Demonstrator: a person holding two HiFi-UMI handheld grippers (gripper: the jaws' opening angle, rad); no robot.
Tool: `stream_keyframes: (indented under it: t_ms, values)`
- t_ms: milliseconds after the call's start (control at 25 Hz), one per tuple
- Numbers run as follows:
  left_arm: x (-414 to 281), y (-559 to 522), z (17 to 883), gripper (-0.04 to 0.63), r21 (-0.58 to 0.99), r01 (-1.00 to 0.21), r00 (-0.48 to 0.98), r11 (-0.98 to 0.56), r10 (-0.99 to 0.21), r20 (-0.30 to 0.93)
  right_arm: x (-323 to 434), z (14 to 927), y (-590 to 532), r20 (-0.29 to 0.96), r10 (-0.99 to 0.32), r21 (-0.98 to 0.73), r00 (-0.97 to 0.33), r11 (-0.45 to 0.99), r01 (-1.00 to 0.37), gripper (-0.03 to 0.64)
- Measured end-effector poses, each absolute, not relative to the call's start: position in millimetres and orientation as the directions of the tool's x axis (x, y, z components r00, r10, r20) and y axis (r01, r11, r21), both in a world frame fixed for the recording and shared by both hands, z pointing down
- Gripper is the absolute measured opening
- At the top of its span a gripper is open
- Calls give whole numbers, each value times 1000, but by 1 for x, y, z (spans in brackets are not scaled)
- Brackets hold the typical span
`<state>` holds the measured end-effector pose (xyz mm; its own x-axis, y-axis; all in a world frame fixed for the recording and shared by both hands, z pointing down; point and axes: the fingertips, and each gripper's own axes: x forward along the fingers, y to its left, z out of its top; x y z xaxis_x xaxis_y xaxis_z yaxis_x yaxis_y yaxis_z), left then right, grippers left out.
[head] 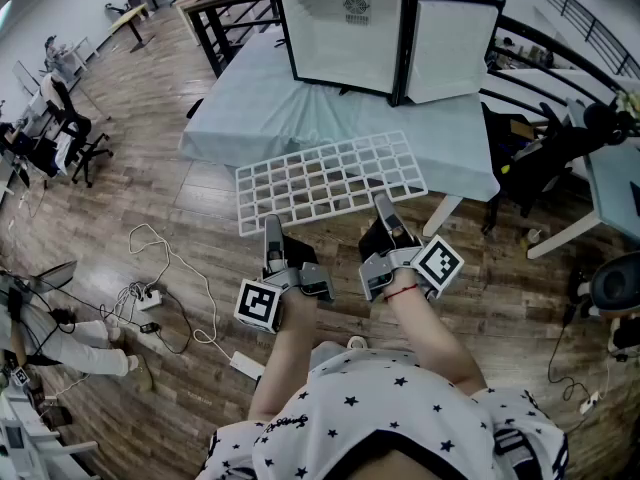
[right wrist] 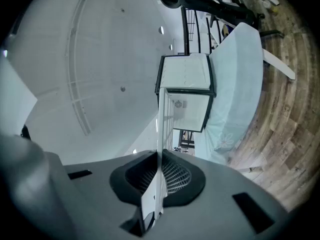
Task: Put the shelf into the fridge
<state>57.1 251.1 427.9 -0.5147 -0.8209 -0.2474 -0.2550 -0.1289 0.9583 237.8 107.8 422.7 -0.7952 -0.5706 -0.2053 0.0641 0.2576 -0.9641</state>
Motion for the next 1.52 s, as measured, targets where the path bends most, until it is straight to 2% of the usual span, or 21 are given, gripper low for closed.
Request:
stream_keyframes:
  t_ms: [840,1520]
  values:
    - [60,253,428,51,956,-271,-511,-115,-825,-244,236,423,106,-209,-549,-962,-810,263,71,25]
    - [-17,178,429,51,957,-256,-502,-139,-827,-254,162,420,36,-223,-538,-956,-813,282,76,25]
